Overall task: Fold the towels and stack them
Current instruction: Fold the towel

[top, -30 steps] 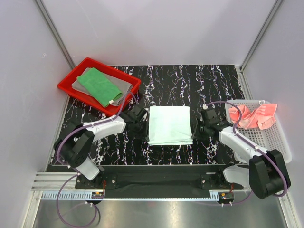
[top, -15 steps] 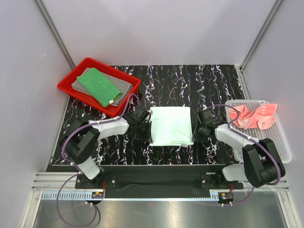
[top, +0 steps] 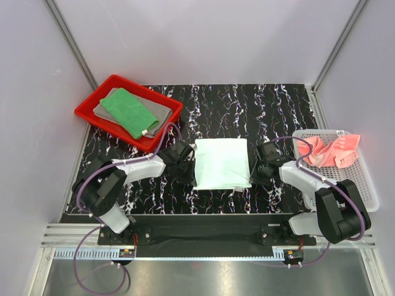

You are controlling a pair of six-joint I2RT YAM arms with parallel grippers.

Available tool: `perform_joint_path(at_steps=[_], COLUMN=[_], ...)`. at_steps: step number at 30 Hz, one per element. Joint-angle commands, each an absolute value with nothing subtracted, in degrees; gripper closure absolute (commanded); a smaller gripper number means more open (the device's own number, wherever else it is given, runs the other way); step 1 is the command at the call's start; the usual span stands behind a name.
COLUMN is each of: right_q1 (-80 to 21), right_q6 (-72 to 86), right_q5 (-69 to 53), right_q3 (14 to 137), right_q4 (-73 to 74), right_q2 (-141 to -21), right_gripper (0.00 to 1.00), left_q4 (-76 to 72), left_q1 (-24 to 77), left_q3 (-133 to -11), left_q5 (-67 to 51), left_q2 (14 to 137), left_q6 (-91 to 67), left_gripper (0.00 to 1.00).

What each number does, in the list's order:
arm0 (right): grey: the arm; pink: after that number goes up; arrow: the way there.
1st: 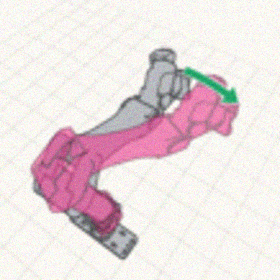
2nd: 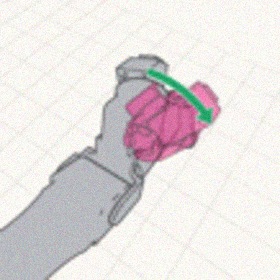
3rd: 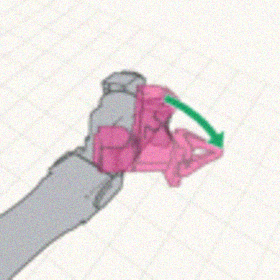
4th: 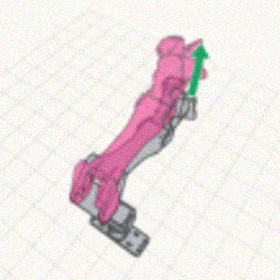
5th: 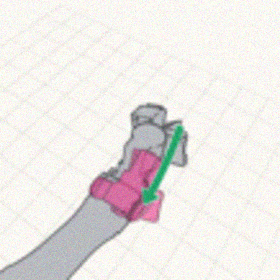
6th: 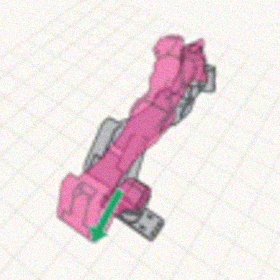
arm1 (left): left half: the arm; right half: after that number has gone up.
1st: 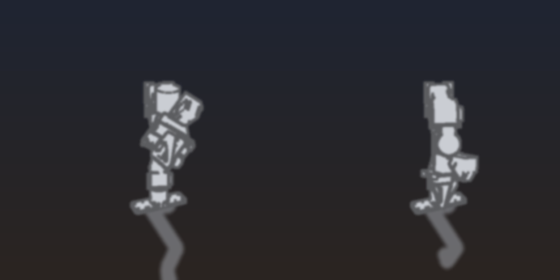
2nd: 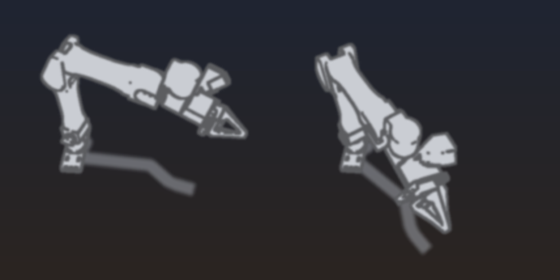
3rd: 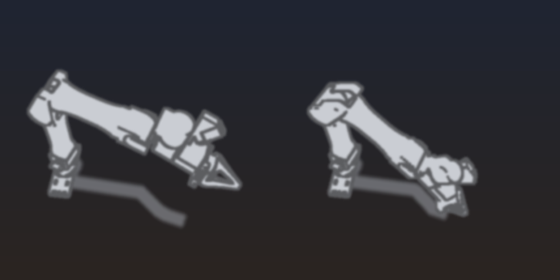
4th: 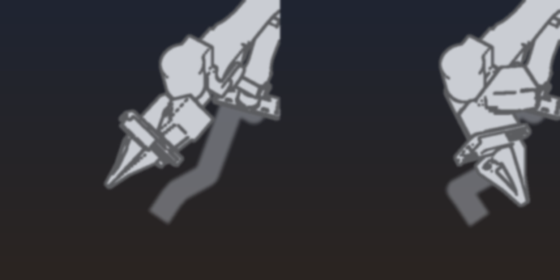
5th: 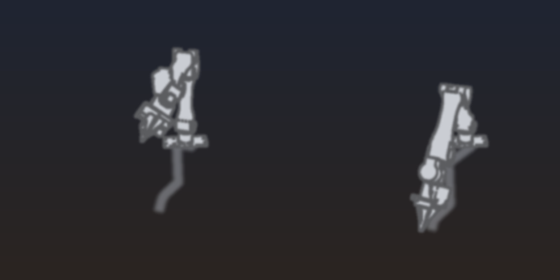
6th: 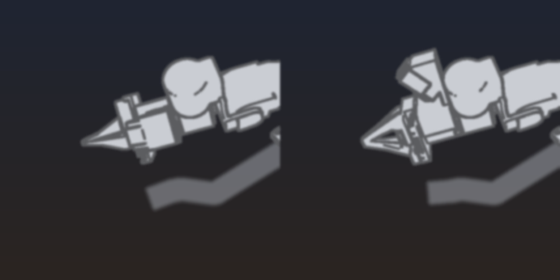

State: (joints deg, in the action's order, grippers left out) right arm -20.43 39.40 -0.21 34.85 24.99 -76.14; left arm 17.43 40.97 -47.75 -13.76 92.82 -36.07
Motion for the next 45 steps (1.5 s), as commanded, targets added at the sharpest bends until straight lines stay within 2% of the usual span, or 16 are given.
perform_joint_path(at_steps=[1,10,11,13,14,15,18,22,26,34,38,42,45], right_q1=[-20.74,-20.83,-20.83,-20.92,-20.92,-20.92,-20.83,-20.13,-16.27,-11.26,-8.88,-7.48,-5.98], right_q6=[40.69,41.14,41.22,40.87,40.70,40.35,38.06,25.98,12.33,-7.55,-12.73,-19.06,-23.01], right_q5=[5.97,7.12,6.95,6.77,6.68,6.68,5.54,-2.51,-15.79,-30.91,-36.11,-36.21,-39.10], right_q3=[34.54,34.19,34.45,35.50,36.12,36.91,41.65,51.21,60.27,78.20,86.55,93.94,99.91], right_q4=[26.45,26.46,26.63,27.68,28.21,30.04,32.95,30.42,27.95,33.74,41.80,47.71,51.50], right_q2=[-75.41,-74.00,-74.00,-73.57,-72.87,-72.43,-71.02,-72.94,-81.70,-97.54,-108.94,-117.58,-123.30], right_gripper=[1.00,1.00,0.91,0.80,0.72,0.70,0.57,0.52,0.50,0.46,0.43,0.40,0.40], left_q4=[20.04,18.55,18.89,19.94,20.39,21.35,27.23,31.11,31.55,36.90,39.11,41.31,42.19], left_q1=[41.13,41.31,41.31,41.48,41.40,41.40,40.17,36.05,31.47,28.21,28.04,27.60,27.51], left_q3=[-45.53,-45.35,-45.44,-46.31,-46.84,-48.76,-56.38,-66.69,-75.57,-93.24,-100.08,-104.85,-107.05], left_q5=[-9.67,-12.48,-12.92,-13.53,-14.06,-14.15,-11.79,-9.05,-10.81,-16.35,-15.56,-15.47,-16.52], left_q2=[91.76,91.50,90.97,89.92,88.69,88.25,87.71,90.69,96.48,112.66,119.96,124.71,127.09], left_q6=[-34.45,-34.45,-34.45,-34.72,-34.63,-34.11,-30.17,-22.16,-13.91,-1.50,2.97,5.53,7.29], left_gripper=[1.00,1.00,0.94,0.77,0.62,0.54,0.47,0.44,0.46,0.48,0.47,0.47,0.47])
